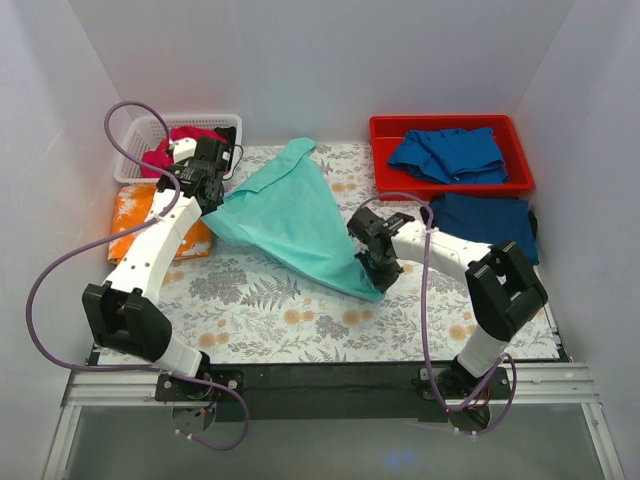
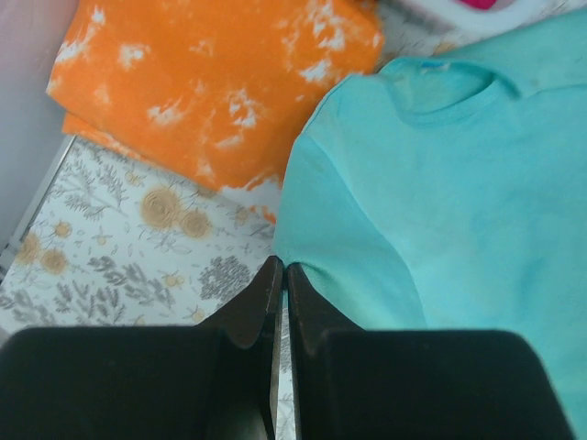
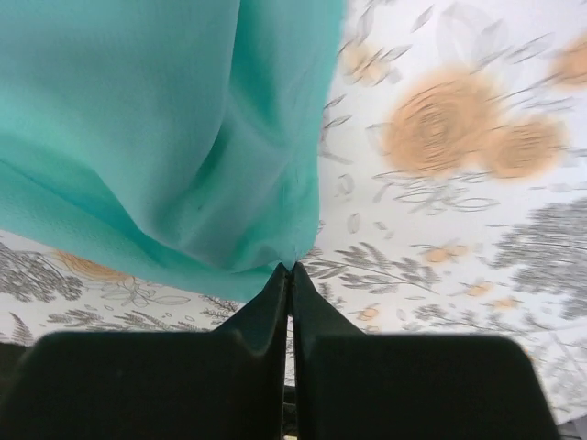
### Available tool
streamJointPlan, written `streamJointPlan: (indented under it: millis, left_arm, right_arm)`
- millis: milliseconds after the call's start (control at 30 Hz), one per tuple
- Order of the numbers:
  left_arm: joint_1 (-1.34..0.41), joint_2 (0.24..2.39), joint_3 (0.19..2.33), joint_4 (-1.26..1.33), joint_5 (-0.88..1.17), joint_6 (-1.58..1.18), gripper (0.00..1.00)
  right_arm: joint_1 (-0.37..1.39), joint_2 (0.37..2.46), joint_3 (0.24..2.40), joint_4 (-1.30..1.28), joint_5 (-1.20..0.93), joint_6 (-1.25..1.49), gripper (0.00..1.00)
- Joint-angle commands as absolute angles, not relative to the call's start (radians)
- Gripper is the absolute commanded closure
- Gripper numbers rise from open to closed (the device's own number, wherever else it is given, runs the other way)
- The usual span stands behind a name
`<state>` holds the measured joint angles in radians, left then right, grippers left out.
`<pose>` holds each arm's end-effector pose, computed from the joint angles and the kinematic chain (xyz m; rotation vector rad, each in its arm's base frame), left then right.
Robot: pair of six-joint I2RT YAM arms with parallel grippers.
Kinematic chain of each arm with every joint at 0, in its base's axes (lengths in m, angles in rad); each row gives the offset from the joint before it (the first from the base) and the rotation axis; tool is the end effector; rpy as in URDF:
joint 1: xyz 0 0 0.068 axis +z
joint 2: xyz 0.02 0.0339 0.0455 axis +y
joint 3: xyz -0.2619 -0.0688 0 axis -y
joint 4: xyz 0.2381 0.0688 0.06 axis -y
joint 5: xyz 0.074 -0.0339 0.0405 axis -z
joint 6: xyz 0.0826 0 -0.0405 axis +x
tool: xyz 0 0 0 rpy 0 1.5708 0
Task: Fold and stack the t-shirts
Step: Flatten out the tshirt
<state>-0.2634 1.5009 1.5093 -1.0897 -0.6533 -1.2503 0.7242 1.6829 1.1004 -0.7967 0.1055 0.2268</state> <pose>0.3075 -0.0309 0.3136 -1.2859 1.9719 0.1755 0.2386 0.1994 0.1396 -0.7052 2.8369 -0.0086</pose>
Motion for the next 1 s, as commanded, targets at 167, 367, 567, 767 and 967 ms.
streamJointPlan:
  millis: [167, 367, 567, 767, 967]
  left_arm:
    - [-0.242, 1.465, 1.721, -0.836, -0.646, -1.177, 1.00]
    - [-0.236, 1.549, 1.934, -0.678, -0.618, -1.060, 1.00]
    - [-0.227, 1.652, 2.195, -0.609, -0.557, -0.996, 1.00]
    - [-0.224, 1.686, 2.371, -0.594, -0.485, -0.999, 1.00]
    - [-0.224, 1.617, 2.375, -0.609, -0.460, -1.017, 1.00]
  right_arm:
    - [0.629, 1.629, 1.576, -0.888, 0.465, 0.232, 0.99]
    - [0.503, 1.722, 1.995, -0.882, 0.471, 0.187, 0.99]
    - [0.462, 1.764, 2.258, -0.847, 0.479, 0.124, 0.99]
    - [0.440, 1.617, 2.185, -0.718, 0.489, 0.129, 0.99]
    - [0.442, 1.393, 1.899, -0.496, 0.466, 0.130, 0.99]
